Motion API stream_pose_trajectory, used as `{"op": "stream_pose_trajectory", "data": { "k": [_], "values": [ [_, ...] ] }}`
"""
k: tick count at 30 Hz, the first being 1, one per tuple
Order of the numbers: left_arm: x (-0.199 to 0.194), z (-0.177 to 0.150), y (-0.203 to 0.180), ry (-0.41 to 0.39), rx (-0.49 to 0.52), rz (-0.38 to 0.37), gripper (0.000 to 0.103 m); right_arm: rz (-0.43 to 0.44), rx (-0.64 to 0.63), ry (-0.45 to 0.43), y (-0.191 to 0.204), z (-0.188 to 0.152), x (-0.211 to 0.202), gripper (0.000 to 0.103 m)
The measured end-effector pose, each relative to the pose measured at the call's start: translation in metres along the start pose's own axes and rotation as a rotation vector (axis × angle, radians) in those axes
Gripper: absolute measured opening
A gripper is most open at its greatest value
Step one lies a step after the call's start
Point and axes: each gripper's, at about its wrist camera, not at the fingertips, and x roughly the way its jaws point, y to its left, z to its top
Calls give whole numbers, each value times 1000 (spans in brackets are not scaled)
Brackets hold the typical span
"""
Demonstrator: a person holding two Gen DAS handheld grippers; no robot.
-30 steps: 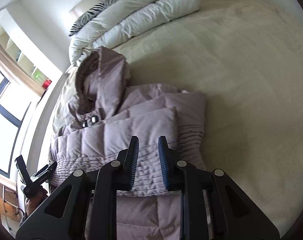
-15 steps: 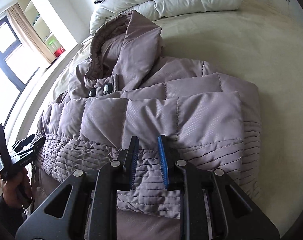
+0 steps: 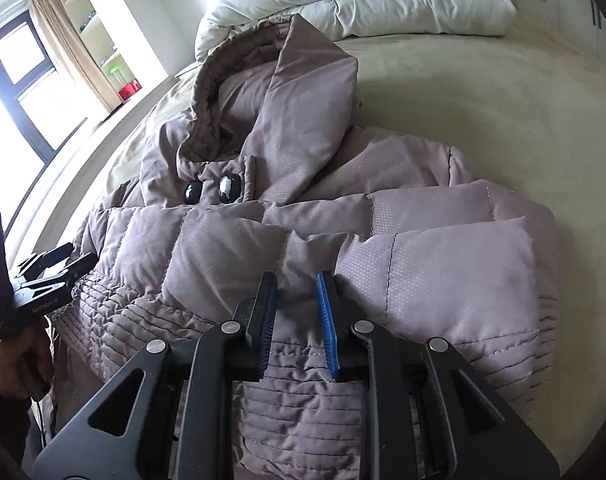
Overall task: Fold large clothes
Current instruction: 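Grasp the coat hem with the right gripper, fold it toward the hood, release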
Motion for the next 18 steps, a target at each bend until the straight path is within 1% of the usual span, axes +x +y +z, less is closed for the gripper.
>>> {"op": "stream_pose_trajectory", "data": {
  "k": [1,2,3,4,5,6,7,8,9,11,14,15,17,18],
  "values": [
    [-11,8,4,-32,-13,-8,82,23,16,-1,-3,5,-5,20],
    [-22,16,7,-66,-28,-31,89,54,35,-14,-6,10,-11,21],
    [-30,27,11,-98,-45,-58,95,91,50,-39,-10,18,-18,25],
    [-36,39,15,-129,-67,-93,103,113,61,-63,-13,28,-23,51],
    [-37,52,18,-153,-87,-138,103,122,78,-85,-17,38,-27,89],
    [-32,65,20,-153,-102,-207,103,129,106,-120,-22,48,-29,98],
    [-20,79,22,-127,-115,-268,103,135,129,-159,-27,58,-31,99],
    [-7,92,21,-101,-124,-289,103,143,136,-166,-31,70,-29,99],
    [6,104,19,-82,-120,-292,103,145,146,-153,-35,82,-24,99],
    [38,129,15,-15,-111,-352,103,156,182,-116,-44,105,-9,98],
    [87,161,23,106,-216,-438,103,215,226,-58,-60,144,18,97],
    [101,170,24,144,-248,-457,103,239,236,-35,-64,156,29,97],
    [121,186,24,182,-294,-473,103,244,274,13,-73,178,51,97],
    [131,193,23,207,-305,-502,103,252,296,29,-78,188,63,97]
  ]
}}
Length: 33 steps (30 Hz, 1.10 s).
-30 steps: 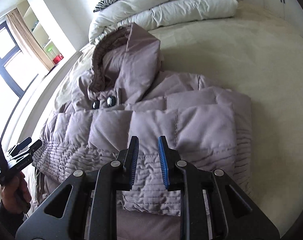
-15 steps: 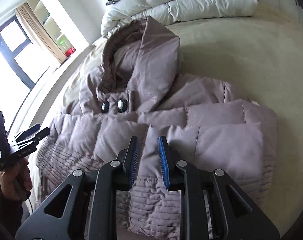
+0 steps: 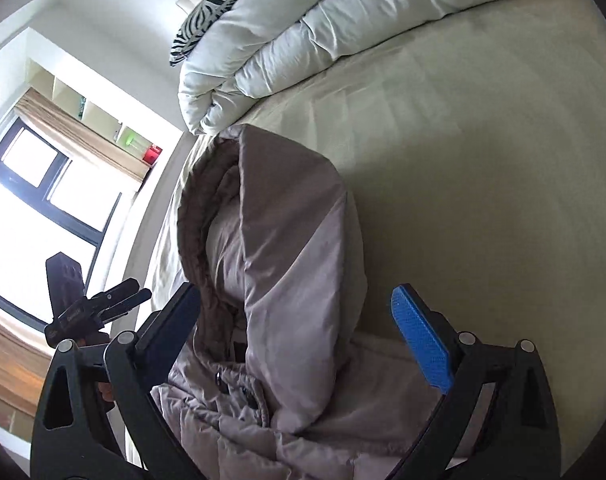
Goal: Fold large clothes
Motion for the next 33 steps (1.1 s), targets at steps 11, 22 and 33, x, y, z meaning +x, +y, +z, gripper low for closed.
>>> {"op": "stream_pose_trajectory", "data": {
  "k": [11,22,33],
  "values": [
    [84,21,-7,178,-99,-153,59,-1,33,137,6,60,106,66],
    [-41,-44,-57,-74,167,-171,19,-50,-322,-58,89,12,17,18],
    [-114,-192,-59,-92,230,-103,27,-73,-430,-62,91,-170,-86,18]
  ]
}}
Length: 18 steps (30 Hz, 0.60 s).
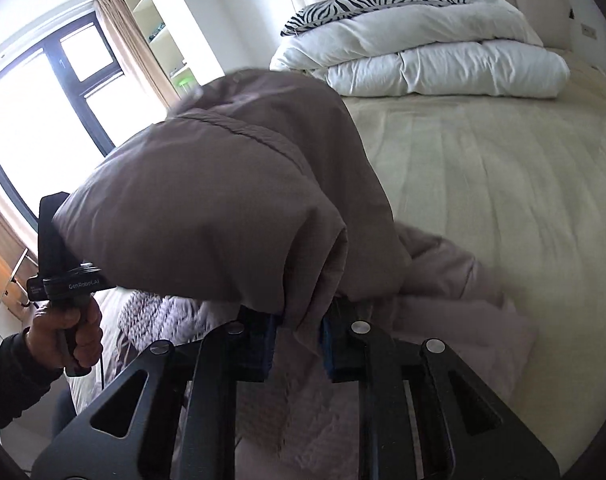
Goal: Fold large clothes
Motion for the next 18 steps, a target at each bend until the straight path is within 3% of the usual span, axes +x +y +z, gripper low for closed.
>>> {"op": "stream_pose_trajectory", "data": {
  "k": [4,8,11,15,18],
  "values": [
    [-17,-42,-4,59,29,66,49,-101,41,106,3,-63,-1,23],
    [-45,-70,5,93,-16,90,50,-148,103,132,-2,-99,-22,25],
    [-71,-72,3,50,-16,127,51,-223,138,116,-3,-116,-51,25],
    [-91,-49,-31,-52,65,125,57,-128,153,9,15,-111,-85,25],
    [-95,-25,-67,-142,158,126,69,-64,122,-73,41,-88,-92,25]
  ]
}}
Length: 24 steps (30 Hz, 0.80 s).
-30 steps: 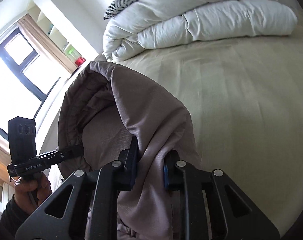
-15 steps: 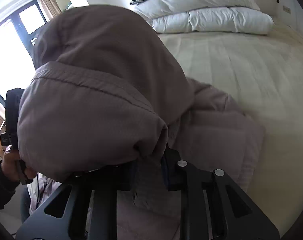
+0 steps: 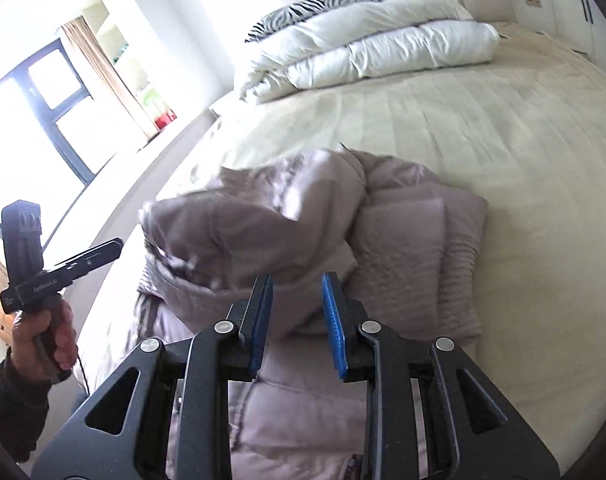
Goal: Fold large clothes
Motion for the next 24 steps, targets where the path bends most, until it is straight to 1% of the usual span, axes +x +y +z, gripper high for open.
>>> {"op": "stream_pose_trajectory", "data": {
  "k": [1,2,3,4,6,7,9,10,11,12,13,15,17,20,22,23,24],
  "values": [
    [3,8,-10,-24,33,10,75,23,-8,-8,8,6,3,25],
    [13,16,-19,-32,71,37,78,35,-15,-6,15,14,10,25],
    [26,19,-25,-20,101,69,78,27,-28,0,21,18,18,25],
    [43,21,-28,5,114,88,78,11,-46,9,26,20,28,25],
    [79,17,-24,92,116,124,77,-20,-51,50,29,20,52,25],
    [94,12,-20,135,109,147,77,-40,-44,68,28,20,63,25],
    [118,-1,-6,189,95,180,78,-65,-43,104,26,20,85,25],
    [129,-5,4,211,76,189,79,-76,-33,122,22,17,96,25],
    [138,-11,13,230,56,182,85,-79,-19,136,16,19,114,25],
    [143,-18,22,233,35,167,87,-79,-13,151,10,17,129,25],
    [146,-21,28,219,27,156,89,-80,-15,158,7,14,141,25],
    [151,-27,29,196,61,172,91,-77,-41,142,3,11,159,25],
    [158,-29,27,189,87,192,93,-90,-77,122,1,6,171,25],
    [161,-28,32,194,69,176,96,-123,-133,104,5,7,182,25],
    [157,-25,32,196,62,168,95,-132,-141,117,11,12,176,25],
    [151,-24,32,197,54,177,94,-131,-128,116,14,16,166,25],
    [142,-23,29,188,48,193,93,-120,-109,93,18,19,152,25]
  ]
}}
